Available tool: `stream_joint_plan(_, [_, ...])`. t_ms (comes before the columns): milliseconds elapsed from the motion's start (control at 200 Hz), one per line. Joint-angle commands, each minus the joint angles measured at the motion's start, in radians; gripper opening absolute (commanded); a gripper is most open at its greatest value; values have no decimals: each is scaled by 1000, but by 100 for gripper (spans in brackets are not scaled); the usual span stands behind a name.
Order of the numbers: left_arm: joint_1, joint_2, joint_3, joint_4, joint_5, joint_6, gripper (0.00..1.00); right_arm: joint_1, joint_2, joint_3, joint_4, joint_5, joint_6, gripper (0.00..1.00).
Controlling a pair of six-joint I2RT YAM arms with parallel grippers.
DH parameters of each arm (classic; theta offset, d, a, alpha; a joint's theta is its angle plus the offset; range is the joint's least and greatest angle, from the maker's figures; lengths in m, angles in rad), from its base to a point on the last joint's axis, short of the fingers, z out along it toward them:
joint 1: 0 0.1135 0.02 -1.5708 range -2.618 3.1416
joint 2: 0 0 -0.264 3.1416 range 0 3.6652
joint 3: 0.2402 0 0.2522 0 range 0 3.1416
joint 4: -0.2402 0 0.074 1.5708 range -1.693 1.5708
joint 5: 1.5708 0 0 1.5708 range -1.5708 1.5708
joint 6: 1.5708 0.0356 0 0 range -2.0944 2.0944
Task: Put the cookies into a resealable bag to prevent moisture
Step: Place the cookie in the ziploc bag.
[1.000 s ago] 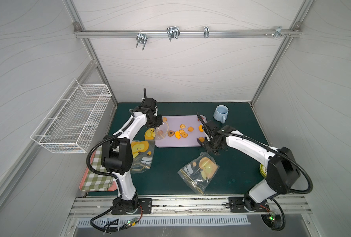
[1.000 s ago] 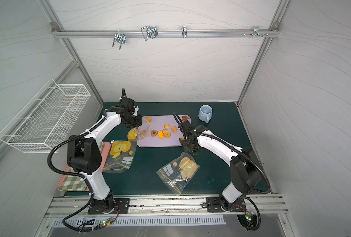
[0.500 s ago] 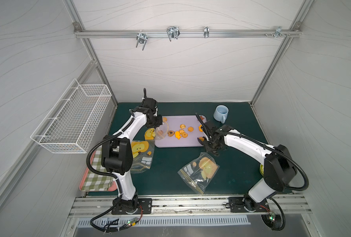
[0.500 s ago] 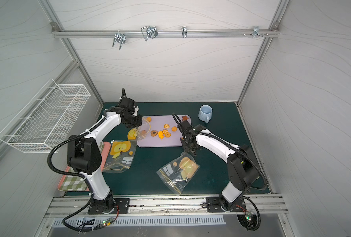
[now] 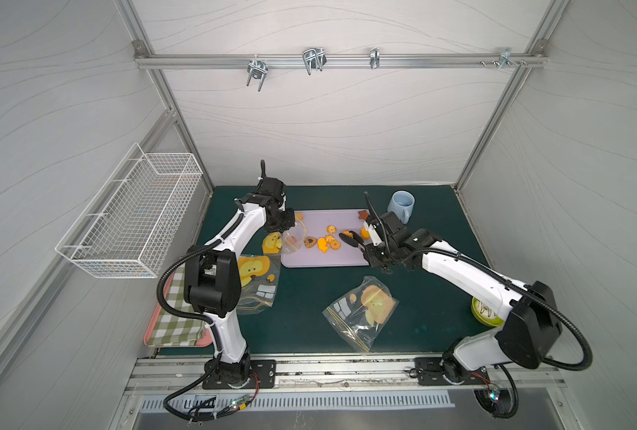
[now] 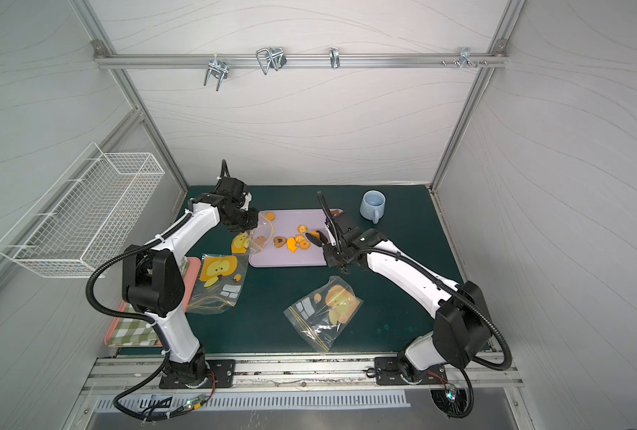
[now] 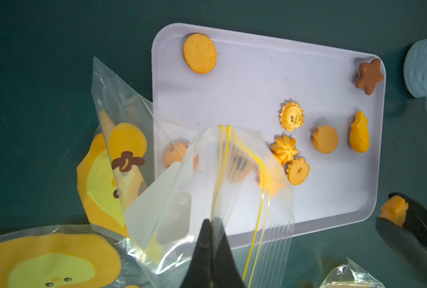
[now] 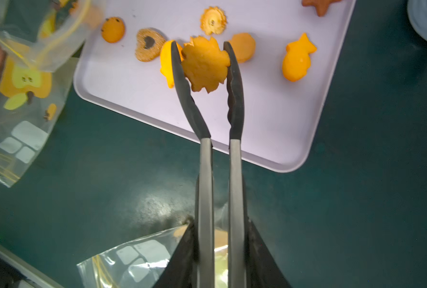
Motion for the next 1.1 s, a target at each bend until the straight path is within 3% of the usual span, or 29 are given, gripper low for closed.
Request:
stream_joint_plan(0, [7, -4, 15, 5, 11, 0, 0, 35, 38, 79, 111, -98, -6, 31])
stream_joint_plan(370, [7, -5, 12, 7, 27, -1, 0, 112, 253, 325, 86, -180, -10, 30])
stream_joint_plan(620, [8, -10, 13, 9, 32, -2, 0, 120, 348, 381, 73, -180, -5, 33])
stream_joint_plan(810, [7, -11, 12, 7, 30, -1, 0, 120, 341, 379, 76, -187, 1, 46])
stream_joint_plan(1090, [7, -12, 10, 6, 25, 0, 0, 120, 304, 359, 82, -181, 3, 48])
